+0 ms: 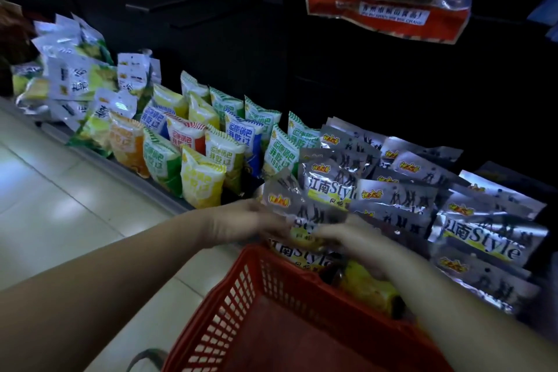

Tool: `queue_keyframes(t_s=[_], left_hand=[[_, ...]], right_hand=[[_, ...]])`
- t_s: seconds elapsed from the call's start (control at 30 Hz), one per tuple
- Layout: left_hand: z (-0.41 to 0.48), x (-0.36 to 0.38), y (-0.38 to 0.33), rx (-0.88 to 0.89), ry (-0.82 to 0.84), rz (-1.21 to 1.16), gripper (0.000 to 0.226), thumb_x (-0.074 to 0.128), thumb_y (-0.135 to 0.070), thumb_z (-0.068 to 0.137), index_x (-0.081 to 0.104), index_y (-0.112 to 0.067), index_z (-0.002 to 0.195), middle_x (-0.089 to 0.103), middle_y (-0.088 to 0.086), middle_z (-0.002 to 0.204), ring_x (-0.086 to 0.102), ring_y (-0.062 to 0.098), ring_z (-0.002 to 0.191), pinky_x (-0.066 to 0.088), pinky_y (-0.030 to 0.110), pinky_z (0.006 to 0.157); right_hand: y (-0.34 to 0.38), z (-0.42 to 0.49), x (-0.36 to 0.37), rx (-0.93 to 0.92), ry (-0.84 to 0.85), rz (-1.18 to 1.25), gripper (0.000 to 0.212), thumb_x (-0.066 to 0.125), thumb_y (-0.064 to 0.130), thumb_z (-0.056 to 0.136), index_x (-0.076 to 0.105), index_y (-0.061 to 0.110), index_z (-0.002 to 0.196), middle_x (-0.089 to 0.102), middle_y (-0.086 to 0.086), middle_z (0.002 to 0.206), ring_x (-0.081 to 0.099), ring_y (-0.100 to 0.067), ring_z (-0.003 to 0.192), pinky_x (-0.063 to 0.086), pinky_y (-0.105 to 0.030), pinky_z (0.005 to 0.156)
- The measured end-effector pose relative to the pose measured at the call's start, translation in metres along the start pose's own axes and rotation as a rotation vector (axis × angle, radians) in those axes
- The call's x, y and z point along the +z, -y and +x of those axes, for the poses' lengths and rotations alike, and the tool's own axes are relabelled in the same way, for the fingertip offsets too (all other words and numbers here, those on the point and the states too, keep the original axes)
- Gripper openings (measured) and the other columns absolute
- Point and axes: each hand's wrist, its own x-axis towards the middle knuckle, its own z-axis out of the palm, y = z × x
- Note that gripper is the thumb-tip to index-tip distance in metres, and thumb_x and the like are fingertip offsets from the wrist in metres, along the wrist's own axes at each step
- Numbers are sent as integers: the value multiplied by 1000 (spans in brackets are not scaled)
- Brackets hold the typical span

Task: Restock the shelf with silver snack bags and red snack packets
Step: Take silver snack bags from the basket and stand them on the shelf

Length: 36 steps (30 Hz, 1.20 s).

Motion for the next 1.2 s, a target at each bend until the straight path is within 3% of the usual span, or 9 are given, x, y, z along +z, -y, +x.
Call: queue_keyframes(t_s=[0.1,0.2,0.3,0.37,0.5,0.7,0.87,1.07,1.2], left_hand=[[-4,-6,-5,7,-293,86,70,43,-69,96,80,-12,79,76,-5,78,68,3,72,44,13,67],[6,-7,5,354,-716,435,32,70,-52,90,66,-21,85,62,-7,87,59,8,76,47,27,68],[9,-7,3,388,-481,360,39,67,-56,91,66,-26,115,60,-8,117,58,8,109,48,27,92],[9,5,2,236,-209,286,42,55,-65,94,70,-26,90,67,-6,91,65,10,89,52,32,80],[13,20,22,238,-195,547,44,53,-57,99,59,-35,62,57,-8,61,51,4,55,41,25,60],[21,11,14,140,-127,253,46,58,-66,93,69,-27,71,52,-11,60,50,6,59,43,26,67],[23,5,24,80,-64,272,43,58,-70,88,78,-31,87,72,-11,87,67,10,87,56,40,89],[23,2,46,158,-199,196,23,68,-46,92,80,-27,86,75,-13,85,68,8,80,59,38,78],[25,6,48,161,-206,144,20,70,-41,90,79,-26,82,74,-14,81,68,6,78,59,36,77]], right_hand=[[-5,2,4,54,102,19,58,82,72,62,74,42,110,68,5,127,64,-25,119,48,-55,107],[3,-1,7,56,153,8,76,68,92,57,66,53,123,53,13,143,50,-18,133,41,-51,114],[5,-9,15,21,229,-124,54,62,86,72,62,61,120,56,18,141,50,-11,133,36,-44,118],[-1,-14,20,21,294,-207,59,65,77,79,61,51,131,60,20,139,55,-3,128,37,-35,118],[16,-23,17,74,401,-219,25,68,39,94,68,38,119,67,19,126,60,11,105,49,-8,83],[45,21,12,-271,-284,-315,14,65,28,98,72,16,93,68,-1,89,62,-18,84,47,-25,72],[65,90,41,-235,-203,-593,51,65,27,98,49,20,146,58,-1,131,62,-20,95,47,-29,73],[44,141,57,-146,-268,-500,77,71,27,95,27,28,158,56,-10,139,65,-32,106,51,-38,74],[37,148,62,-172,-269,-552,33,70,28,97,62,28,129,64,-1,108,66,-27,98,56,-47,87]])
